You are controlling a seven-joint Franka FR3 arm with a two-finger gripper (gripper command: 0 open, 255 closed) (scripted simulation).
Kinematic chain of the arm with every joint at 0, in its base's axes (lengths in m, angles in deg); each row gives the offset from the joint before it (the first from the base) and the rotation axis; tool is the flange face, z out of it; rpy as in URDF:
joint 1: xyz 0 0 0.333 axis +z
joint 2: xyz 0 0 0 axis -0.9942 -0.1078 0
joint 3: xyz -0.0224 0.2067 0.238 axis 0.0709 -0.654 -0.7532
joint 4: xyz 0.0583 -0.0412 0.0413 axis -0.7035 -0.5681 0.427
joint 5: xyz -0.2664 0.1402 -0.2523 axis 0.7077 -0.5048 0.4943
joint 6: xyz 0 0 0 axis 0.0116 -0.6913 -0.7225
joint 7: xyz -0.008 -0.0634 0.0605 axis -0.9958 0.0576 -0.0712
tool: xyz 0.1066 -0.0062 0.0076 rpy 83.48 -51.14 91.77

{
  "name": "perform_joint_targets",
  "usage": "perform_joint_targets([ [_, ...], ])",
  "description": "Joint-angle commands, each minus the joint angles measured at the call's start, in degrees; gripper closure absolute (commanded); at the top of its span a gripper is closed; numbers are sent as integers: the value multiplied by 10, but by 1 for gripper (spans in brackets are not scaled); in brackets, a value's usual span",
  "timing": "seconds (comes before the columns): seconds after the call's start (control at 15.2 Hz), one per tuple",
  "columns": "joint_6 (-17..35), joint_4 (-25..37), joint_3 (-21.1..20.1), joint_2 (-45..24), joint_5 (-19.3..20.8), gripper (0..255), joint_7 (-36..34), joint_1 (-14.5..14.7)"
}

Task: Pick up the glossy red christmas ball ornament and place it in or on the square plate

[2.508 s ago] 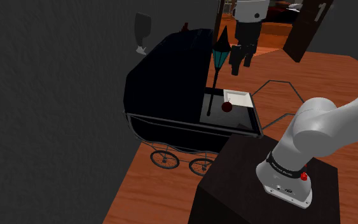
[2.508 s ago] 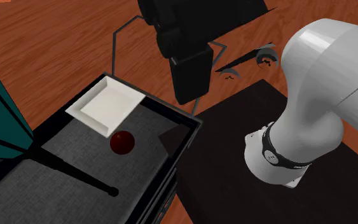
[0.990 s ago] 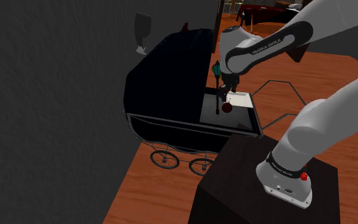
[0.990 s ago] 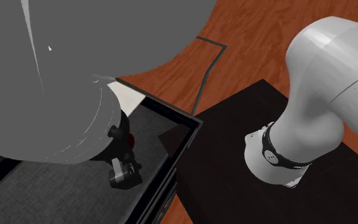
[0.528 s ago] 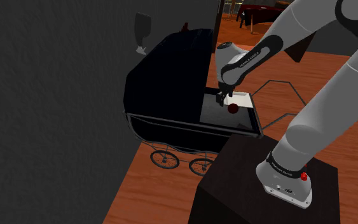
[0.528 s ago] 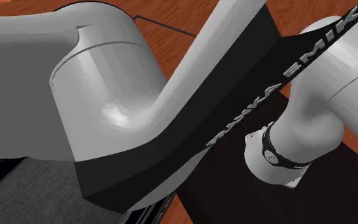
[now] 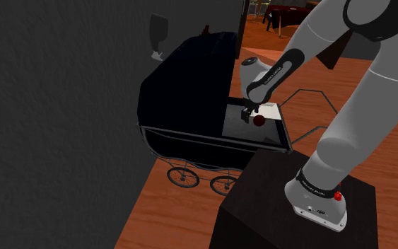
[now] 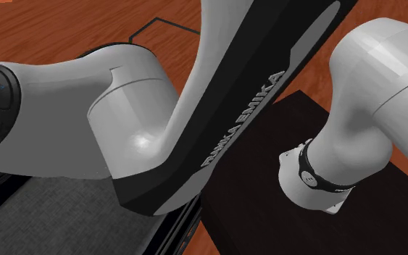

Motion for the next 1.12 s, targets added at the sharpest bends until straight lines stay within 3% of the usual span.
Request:
perform_joint_targets([
  [0.0, 14, -3, 3, -10, 7, 0, -5, -2],
  [0.46, 14, -3, 3, -10, 7, 0, -5, -2],
  [0.53, 14, -3, 3, -10, 7, 255, -5, -2],
  [1.06, 10, -10, 1, 0, 8, 255, -9, 0],
])
